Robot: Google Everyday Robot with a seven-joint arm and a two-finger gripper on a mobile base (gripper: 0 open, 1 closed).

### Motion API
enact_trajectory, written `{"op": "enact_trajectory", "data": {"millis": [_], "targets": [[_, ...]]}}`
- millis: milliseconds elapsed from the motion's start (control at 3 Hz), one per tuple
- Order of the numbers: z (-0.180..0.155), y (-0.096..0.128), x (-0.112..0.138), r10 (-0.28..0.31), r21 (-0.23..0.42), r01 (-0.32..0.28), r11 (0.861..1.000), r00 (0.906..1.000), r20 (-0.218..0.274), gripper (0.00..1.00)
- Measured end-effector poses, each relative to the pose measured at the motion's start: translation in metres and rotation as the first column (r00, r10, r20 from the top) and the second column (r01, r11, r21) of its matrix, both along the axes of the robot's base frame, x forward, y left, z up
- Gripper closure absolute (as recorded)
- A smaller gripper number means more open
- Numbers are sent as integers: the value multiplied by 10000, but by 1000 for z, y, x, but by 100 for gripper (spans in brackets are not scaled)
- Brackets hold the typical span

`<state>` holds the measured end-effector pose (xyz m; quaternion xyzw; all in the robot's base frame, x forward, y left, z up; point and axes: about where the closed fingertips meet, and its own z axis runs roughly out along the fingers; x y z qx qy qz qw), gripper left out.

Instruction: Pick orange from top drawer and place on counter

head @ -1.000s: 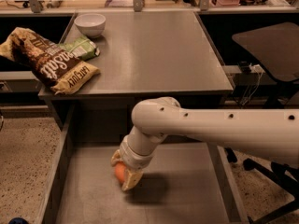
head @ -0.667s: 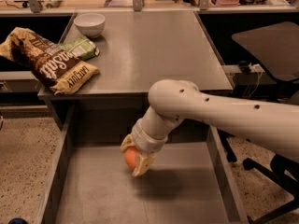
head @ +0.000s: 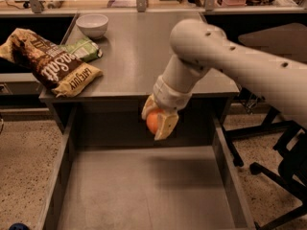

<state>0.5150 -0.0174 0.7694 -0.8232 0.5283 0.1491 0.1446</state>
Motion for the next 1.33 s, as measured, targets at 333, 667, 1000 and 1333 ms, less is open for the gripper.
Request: {"op": "enact_trajectory", "data": {"millis": [333,667,1000,1333], "targets": [[70,-34,21,-692,94,690,9976,9972,280,100],[87,-57,21,-1752,924,1705,9810,9835,449,100],[88,-61,24,-1935,1043,1870,9768,9795,568,100],[100,-62,32,-2356,1134,2249,9678,9674,924,100]]}}
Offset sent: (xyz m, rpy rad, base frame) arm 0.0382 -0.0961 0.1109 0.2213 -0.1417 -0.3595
